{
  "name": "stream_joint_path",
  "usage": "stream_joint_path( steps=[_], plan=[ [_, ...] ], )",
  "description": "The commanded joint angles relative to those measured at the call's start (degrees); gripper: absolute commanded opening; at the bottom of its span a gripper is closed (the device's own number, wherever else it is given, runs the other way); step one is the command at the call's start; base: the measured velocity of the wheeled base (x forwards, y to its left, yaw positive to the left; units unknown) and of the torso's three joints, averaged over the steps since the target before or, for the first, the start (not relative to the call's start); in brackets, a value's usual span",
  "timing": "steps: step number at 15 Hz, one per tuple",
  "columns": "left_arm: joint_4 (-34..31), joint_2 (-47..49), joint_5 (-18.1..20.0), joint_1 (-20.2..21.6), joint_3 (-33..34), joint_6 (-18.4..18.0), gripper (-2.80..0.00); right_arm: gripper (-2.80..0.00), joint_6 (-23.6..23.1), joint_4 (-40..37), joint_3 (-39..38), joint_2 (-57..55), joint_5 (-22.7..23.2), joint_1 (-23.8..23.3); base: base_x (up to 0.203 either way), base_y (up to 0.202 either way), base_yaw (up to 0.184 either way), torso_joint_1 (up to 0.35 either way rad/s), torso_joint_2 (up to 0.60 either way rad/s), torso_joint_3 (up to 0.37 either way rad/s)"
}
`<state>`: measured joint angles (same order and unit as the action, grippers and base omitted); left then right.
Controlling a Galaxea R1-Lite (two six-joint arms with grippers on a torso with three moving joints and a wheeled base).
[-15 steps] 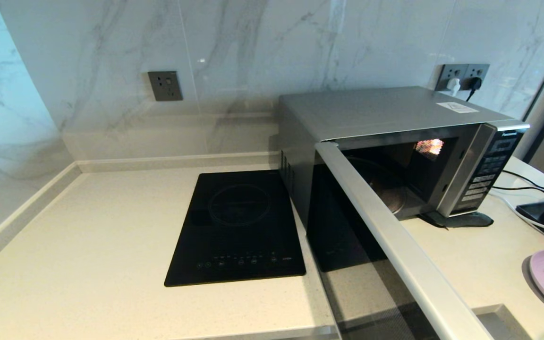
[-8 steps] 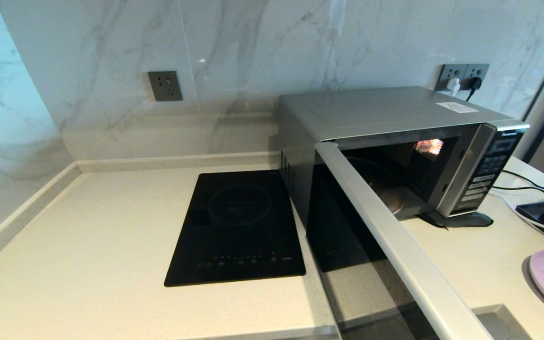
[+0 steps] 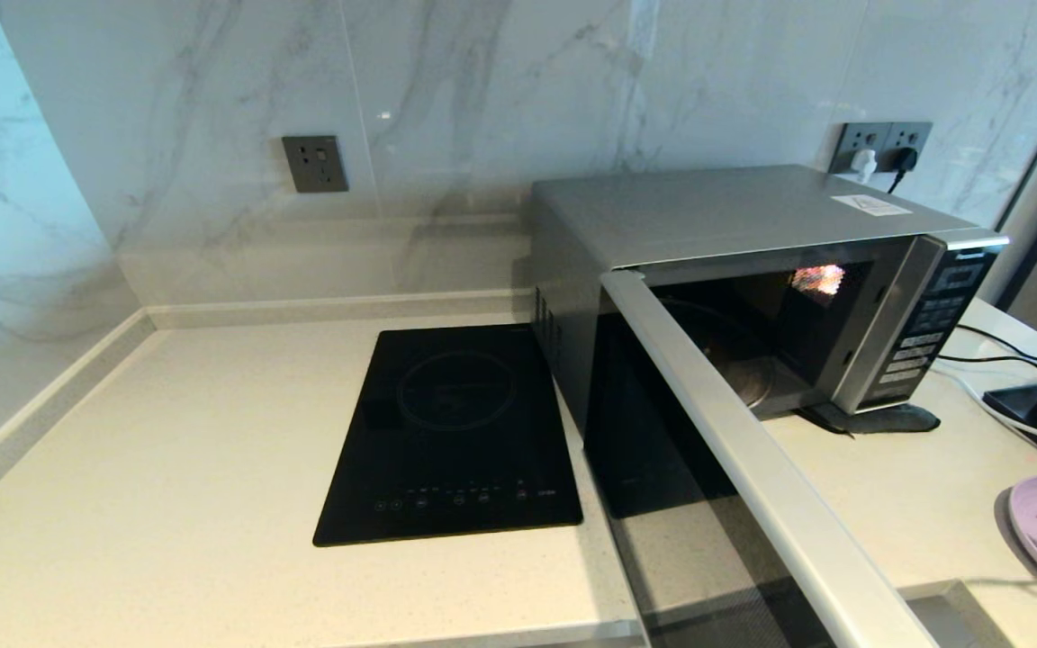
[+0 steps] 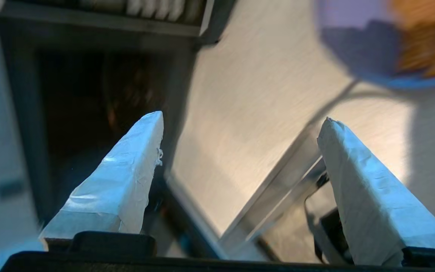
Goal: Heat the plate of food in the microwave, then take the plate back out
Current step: Close the microwave oven
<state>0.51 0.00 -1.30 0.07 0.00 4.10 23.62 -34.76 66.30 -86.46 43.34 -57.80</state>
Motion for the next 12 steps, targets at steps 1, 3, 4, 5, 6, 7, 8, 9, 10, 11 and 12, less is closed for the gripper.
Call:
stream_joint_path(
  steps=[1,3,4,5,6,7,8,9,10,11,12],
  plan=[
    [0.02,0.09,-0.02,0.01,0.0,0.03,-2.8,0.0,-0.59,-6.95,4.97,3.77,2.9,6.78,0.0,0.0,0.0,0.0,0.0,0.0],
    [0.02,0.09,-0.02,0.01,0.0,0.03,-2.8,0.0,-0.68,-8.32,6.18,5.4,3.78,13.69,0.0,0.0,0.0,0.0,0.0,0.0],
    [0.02,0.09,-0.02,0.01,0.0,0.03,-2.8,0.0,-0.6,-8.58,6.38,6.15,3.99,17.09,0.0,0.0,0.0,0.0,0.0,0.0],
    [0.02,0.09,-0.02,0.01,0.0,0.03,-2.8,0.0,-0.55,-8.71,6.47,6.72,4.11,20.09,0.0,0.0,0.0,0.0,0.0,0.0],
    [0.02,0.09,-0.02,0.01,0.0,0.03,-2.8,0.0,-0.48,-8.78,6.39,7.4,4.18,22.92,0.0,0.0,0.0,0.0,0.0,0.0],
    [0.02,0.09,-0.02,0.01,0.0,0.03,-2.8,0.0,-0.45,-8.81,6.32,8.13,4.4,25.41,0.0,0.0,0.0,0.0,0.0,0.0],
    [0.02,0.09,-0.02,0.01,0.0,0.03,-2.8,0.0,-0.43,-8.77,6.36,9.21,5.59,27.44,0.0,0.0,0.0,0.0,0.0,0.0],
    [0.02,0.09,-0.02,0.01,0.0,0.03,-2.8,0.0,-0.52,-8.75,6.87,9.97,7.89,29.25,0.0,0.0,0.0,0.0,0.0,0.0],
    [0.02,0.09,-0.02,0.01,0.0,0.03,-2.8,0.0,-0.56,-8.74,7.83,10.35,8.69,31.06,0.0,0.0,0.0,0.0,0.0,0.0],
    [0.02,0.09,-0.02,0.01,0.0,0.03,-2.8,0.0,-0.53,-8.79,9.12,10.46,8.92,33.3,0.0,0.0,0.0,0.0,0.0,0.0],
    [0.02,0.09,-0.02,0.01,0.0,0.03,-2.8,0.0,-0.45,-8.83,10.33,10.5,9.0,35.54,0.0,0.0,0.0,0.0,0.0,0.0]
  ],
)
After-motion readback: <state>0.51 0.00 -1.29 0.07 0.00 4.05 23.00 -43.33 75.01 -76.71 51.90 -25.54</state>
